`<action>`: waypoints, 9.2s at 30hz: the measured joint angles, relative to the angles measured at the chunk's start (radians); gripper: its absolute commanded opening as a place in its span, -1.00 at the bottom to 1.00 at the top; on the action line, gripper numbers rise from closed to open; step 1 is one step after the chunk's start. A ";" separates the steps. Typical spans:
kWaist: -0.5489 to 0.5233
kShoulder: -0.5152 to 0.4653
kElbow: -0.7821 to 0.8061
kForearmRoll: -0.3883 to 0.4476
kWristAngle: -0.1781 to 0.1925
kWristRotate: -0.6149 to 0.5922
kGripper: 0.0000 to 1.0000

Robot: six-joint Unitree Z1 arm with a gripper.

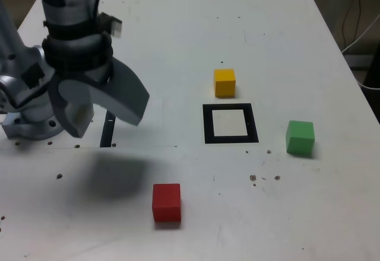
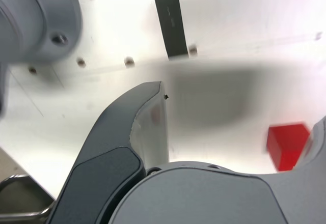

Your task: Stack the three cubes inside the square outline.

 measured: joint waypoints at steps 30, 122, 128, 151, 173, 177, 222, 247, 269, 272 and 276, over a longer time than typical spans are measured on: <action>-0.241 0.395 -0.266 -0.103 0.069 -0.362 0.94; -0.143 0.352 -0.292 -0.006 0.051 -0.133 0.99; -0.177 0.353 -0.317 -0.013 0.036 -0.157 0.99; -0.192 0.411 -0.243 -0.194 -0.008 -0.175 0.94; -0.176 0.472 -0.228 -0.238 0.072 -0.242 -0.26; -0.176 0.467 -0.219 -0.243 0.084 -0.254 -0.38; 0.245 0.394 -0.334 -0.107 0.253 0.063 -1.00; 0.339 0.533 -0.434 -0.084 0.213 0.112 -1.00; 0.341 0.576 -0.431 -0.131 0.198 0.107 0.00; 0.341 0.576 -0.423 -0.132 0.194 0.105 0.49; 0.341 0.576 -0.408 -0.140 0.196 0.105 0.79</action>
